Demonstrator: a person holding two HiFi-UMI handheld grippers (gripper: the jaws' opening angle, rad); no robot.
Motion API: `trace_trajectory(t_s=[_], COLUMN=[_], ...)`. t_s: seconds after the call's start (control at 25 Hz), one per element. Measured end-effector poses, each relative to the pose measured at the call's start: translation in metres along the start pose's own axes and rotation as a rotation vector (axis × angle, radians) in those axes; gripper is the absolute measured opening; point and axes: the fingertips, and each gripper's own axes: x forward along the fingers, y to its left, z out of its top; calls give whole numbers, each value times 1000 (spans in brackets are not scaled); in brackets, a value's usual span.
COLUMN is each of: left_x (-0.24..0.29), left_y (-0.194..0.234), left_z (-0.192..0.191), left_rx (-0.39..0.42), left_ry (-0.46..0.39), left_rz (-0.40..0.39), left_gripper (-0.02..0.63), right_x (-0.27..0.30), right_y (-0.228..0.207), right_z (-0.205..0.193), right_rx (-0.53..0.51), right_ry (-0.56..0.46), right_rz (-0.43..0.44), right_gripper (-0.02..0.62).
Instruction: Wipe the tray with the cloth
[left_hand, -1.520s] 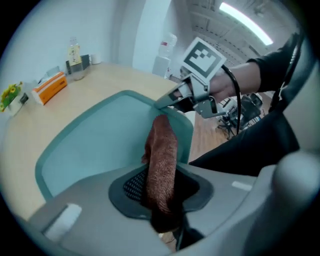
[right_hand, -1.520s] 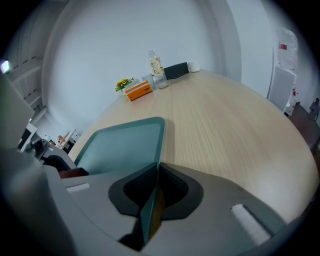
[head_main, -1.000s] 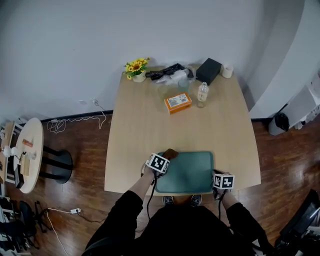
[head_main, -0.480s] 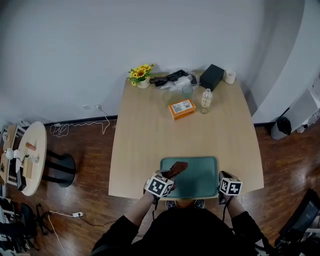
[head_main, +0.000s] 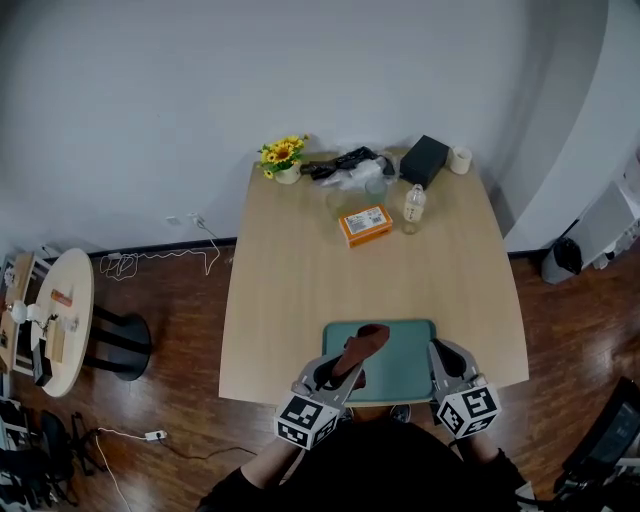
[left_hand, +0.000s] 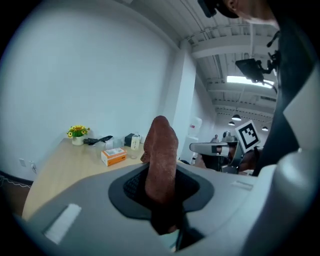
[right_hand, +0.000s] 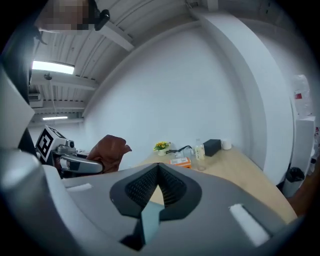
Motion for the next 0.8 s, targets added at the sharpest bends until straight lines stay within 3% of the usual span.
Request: trace_trajectory(t_s=[0.16,0.28,0.44,0.68,0.8], left_x=[-6,-29,-66,-70,-73], left_y=[35,107,192,230,235], left_z=[-11,-43,-104,-187,-195], left_rx=[-46,-132,-168,-309,-337], left_ry=[-11,19,109,249,271], left_rz=[92,272,487,558,617], left_gripper=[77,75,75,82,191], right_x=[0,-6,-11,-10,-9], right_y=[-3,-16,-28,-28,-27], right_z=[2,2,2,3,3], right_rx=[-8,9,11,14,13], right_ry=[-9,-12,-15,-20,-16], right_rz=[-9,-45,-70,-73,-68], right_gripper=[2,2,2,2,2])
